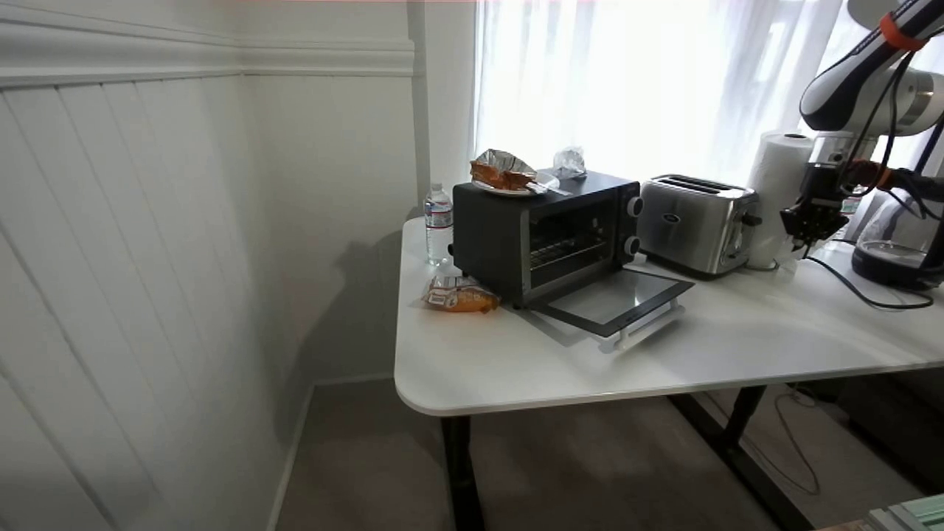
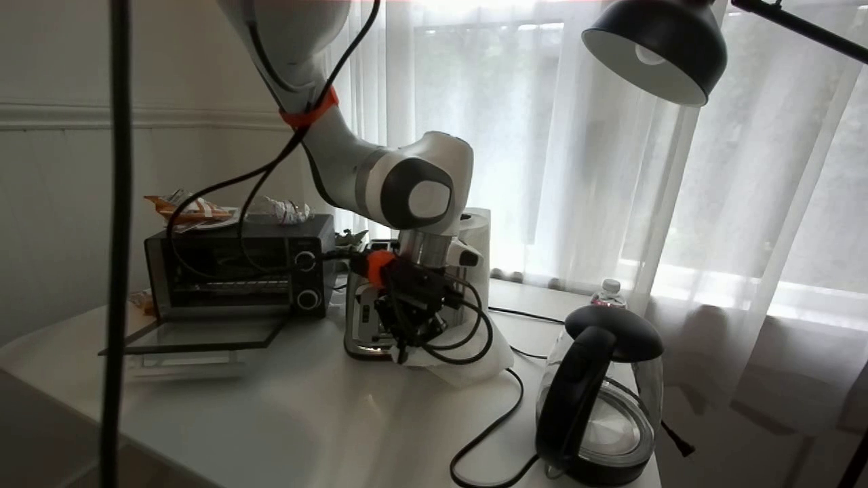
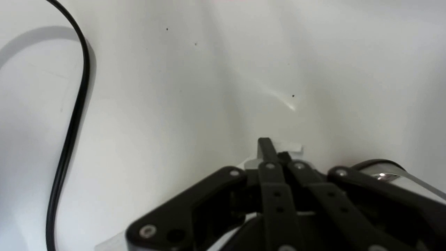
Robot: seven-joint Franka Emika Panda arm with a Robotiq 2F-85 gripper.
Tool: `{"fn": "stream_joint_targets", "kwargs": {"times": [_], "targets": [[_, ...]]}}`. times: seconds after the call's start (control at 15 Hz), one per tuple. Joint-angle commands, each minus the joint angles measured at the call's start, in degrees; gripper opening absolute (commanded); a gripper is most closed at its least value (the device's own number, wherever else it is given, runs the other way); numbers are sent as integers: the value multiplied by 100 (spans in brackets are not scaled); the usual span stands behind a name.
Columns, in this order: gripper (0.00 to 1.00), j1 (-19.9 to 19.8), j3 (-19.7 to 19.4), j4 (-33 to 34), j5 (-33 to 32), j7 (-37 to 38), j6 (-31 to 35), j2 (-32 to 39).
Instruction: Cut out the paper towel and put it on the cupboard
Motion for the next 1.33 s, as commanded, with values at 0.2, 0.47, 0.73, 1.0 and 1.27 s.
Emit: {"fn": "stream_joint_targets", "kwargs": {"times": [0.2,0.47,0.73,1.0,1.27], "targets": [[0,-169,183,37,231,-414,40,256],[0,-189,217,44,260,-556,155,275],[0,-474,536,245,1084,-1158,769,208],[0,-655,678,352,1365,-1738,1331,220],[0,-764,606,219,1196,-1848,1711,240]]}}
